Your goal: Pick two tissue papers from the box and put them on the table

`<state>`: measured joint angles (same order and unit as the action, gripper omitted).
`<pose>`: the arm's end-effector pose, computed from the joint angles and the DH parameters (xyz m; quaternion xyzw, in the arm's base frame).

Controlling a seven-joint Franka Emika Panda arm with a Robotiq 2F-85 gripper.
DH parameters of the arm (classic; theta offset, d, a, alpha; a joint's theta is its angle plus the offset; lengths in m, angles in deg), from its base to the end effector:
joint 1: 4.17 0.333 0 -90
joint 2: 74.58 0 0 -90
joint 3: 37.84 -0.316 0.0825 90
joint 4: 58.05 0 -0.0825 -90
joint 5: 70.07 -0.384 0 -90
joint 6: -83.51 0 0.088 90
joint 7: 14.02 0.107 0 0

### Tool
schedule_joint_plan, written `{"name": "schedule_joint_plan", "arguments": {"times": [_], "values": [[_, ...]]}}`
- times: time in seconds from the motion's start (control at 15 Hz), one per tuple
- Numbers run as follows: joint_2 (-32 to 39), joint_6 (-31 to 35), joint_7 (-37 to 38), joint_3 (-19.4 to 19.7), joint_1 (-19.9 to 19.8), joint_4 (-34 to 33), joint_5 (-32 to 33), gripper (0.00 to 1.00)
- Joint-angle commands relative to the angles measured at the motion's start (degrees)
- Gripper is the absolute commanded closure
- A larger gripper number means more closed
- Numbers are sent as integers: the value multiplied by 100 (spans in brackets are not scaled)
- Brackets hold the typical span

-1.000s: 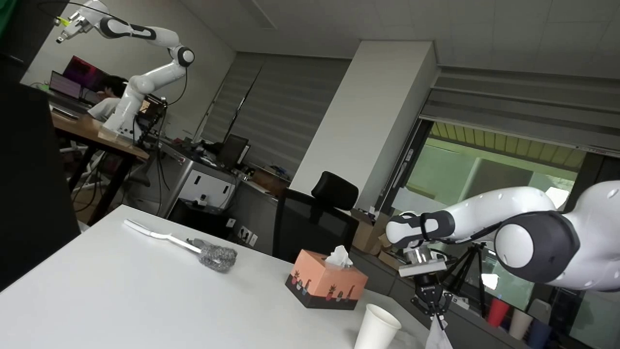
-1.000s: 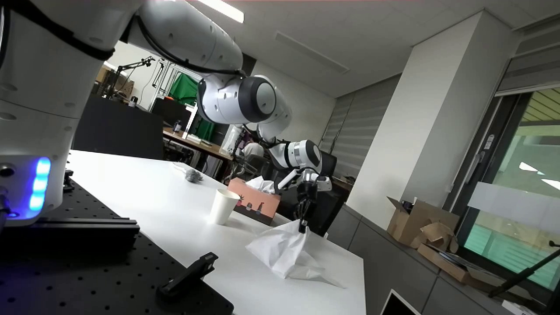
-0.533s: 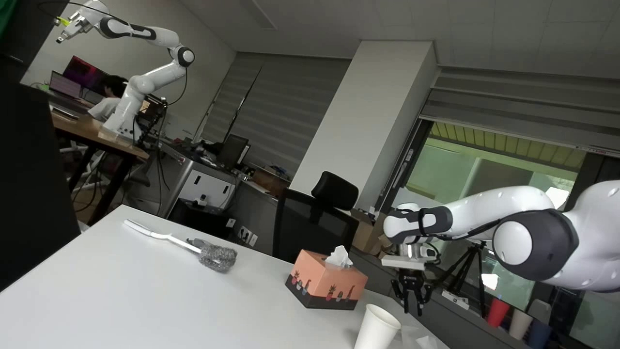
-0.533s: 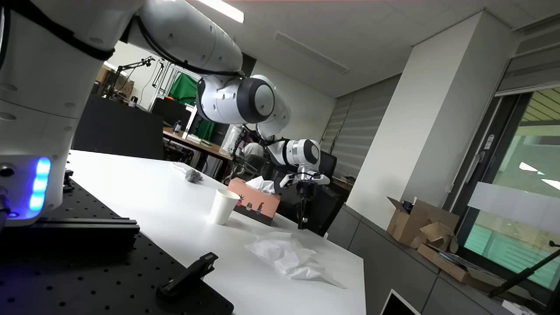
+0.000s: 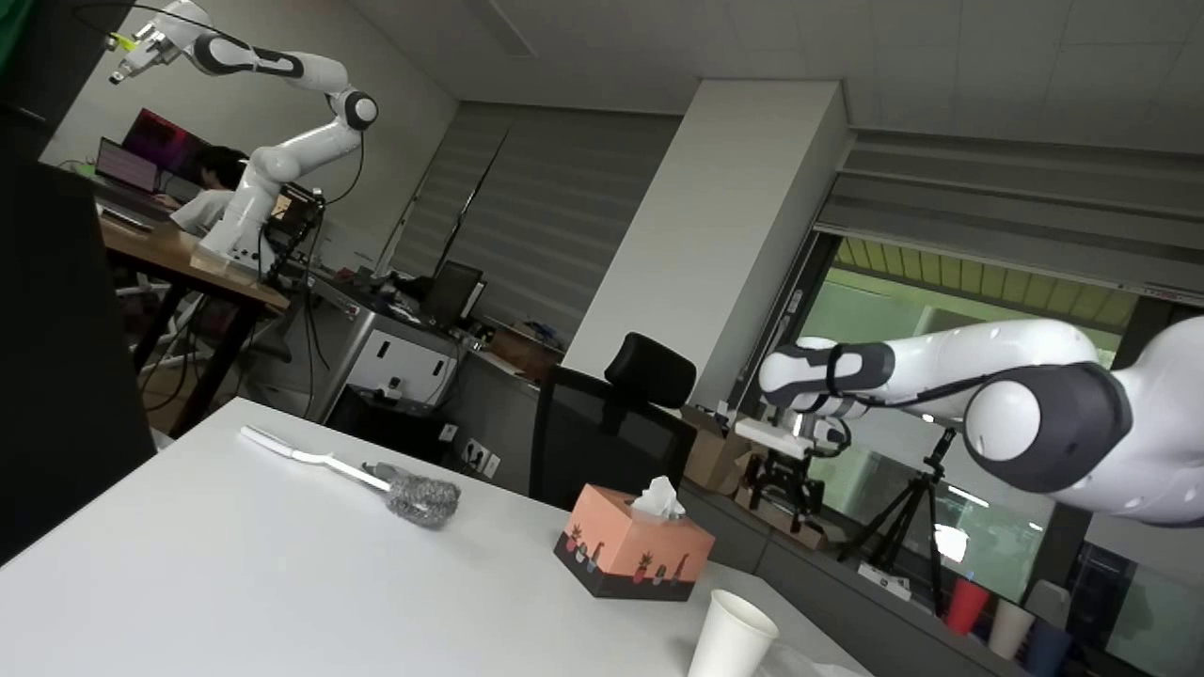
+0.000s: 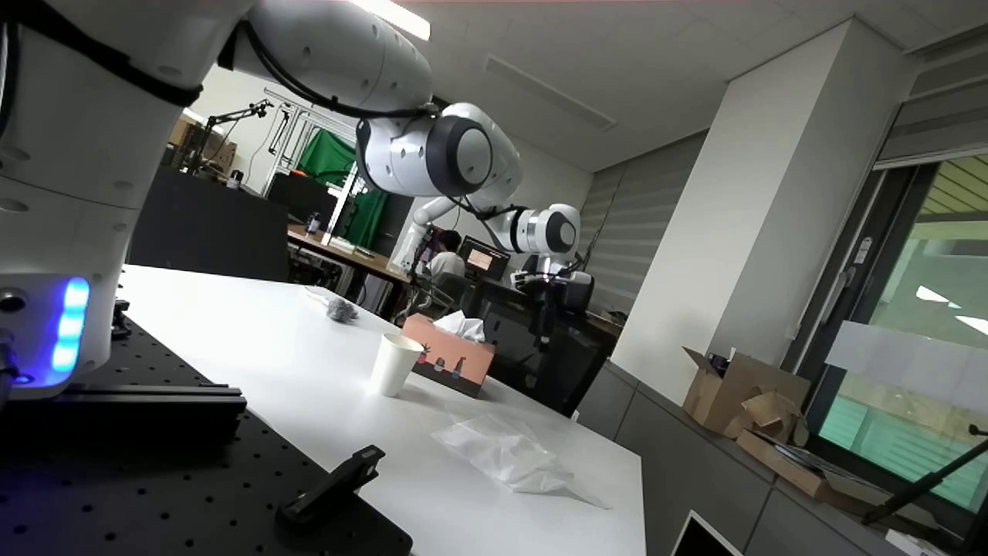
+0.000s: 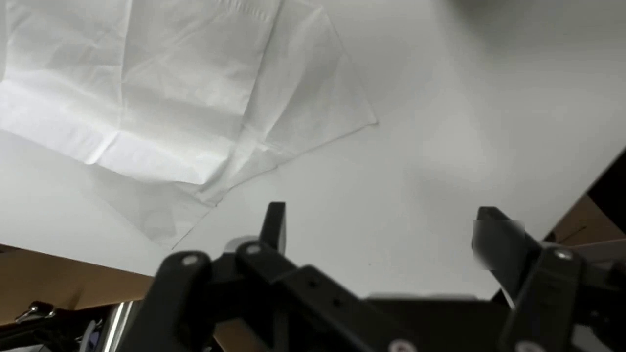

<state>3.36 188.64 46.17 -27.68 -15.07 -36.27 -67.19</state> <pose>0.7911 -0.2039 0.2415 0.8024 -0.5844 0.0885 0.0824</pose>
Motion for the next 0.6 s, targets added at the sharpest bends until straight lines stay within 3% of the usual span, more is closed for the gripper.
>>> {"name": "schedule_joint_plan", "arguments": {"times": [0.0, 0.53], "values": [[-92, -4, 18, -35, 12, 0, -49, 0], [-164, -15, 56, -76, 27, 20, -68, 0]]}}
